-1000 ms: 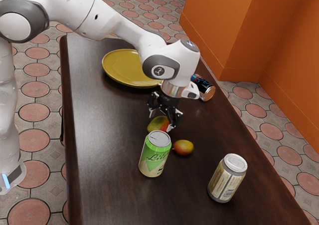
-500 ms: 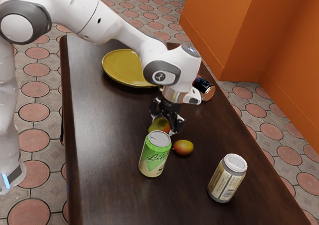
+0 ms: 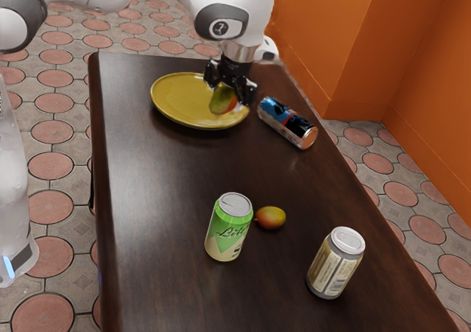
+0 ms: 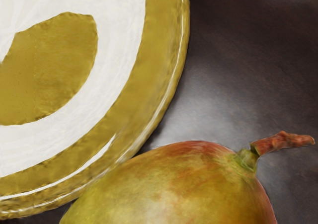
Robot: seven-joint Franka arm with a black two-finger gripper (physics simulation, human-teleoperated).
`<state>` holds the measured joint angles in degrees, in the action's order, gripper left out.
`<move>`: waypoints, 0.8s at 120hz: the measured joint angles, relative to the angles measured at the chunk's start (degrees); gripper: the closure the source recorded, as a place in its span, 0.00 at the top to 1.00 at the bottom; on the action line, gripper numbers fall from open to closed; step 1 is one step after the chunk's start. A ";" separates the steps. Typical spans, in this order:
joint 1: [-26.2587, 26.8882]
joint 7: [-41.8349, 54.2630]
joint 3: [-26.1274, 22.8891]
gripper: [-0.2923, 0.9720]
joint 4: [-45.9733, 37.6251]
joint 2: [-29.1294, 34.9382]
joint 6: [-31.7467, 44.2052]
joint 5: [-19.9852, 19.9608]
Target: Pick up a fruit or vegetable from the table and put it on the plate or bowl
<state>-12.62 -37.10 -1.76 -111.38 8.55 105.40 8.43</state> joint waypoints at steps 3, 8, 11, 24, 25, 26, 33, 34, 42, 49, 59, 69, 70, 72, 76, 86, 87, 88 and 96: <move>-2.84 0.46 0.07 0.52 -0.06 0.12 -1.26 0.61; -5.89 1.27 0.11 0.52 -0.01 -0.09 -3.01 1.75; -7.01 1.74 0.11 0.52 0.07 -0.29 -3.86 2.45; -10.05 4.14 0.14 0.51 3.54 -5.62 -5.29 4.09; -10.24 4.33 0.15 0.51 3.79 -5.94 -5.31 4.15; -10.42 4.52 0.17 0.52 4.00 -6.22 -5.34 4.21; -11.55 5.80 0.29 0.50 4.96 -7.40 -5.50 4.60; -11.69 5.97 0.32 0.50 5.04 -7.52 -5.52 4.65; -12.66 7.25 0.67 0.49 5.24 -8.21 -5.66 4.91; -13.91 8.25 0.55 0.48 5.01 -8.74 -5.69 5.01; -16.24 9.51 -0.19 0.47 4.46 -9.48 -5.38 4.92; -17.14 10.77 0.17 0.57 4.32 -9.96 -4.93 4.80; -17.18 10.91 0.22 0.58 4.32 -9.99 -4.86 4.76; -17.26 11.19 0.30 0.60 4.34 -10.03 -4.72 4.69; -17.33 11.73 0.41 0.64 4.40 -10.04 -4.48 4.56; -16.92 12.97 0.51 0.70 4.67 -9.90 -4.02 4.33; -16.84 13.09 0.52 0.70 4.71 -9.88 -3.97 4.31; -16.75 13.22 0.52 0.70 4.74 -9.86 -3.93 4.29; -17.11 14.83 -0.79 0.73 6.67 -5.80 -4.41 4.14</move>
<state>-29.73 -22.27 -2.55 -104.71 2.76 100.99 12.57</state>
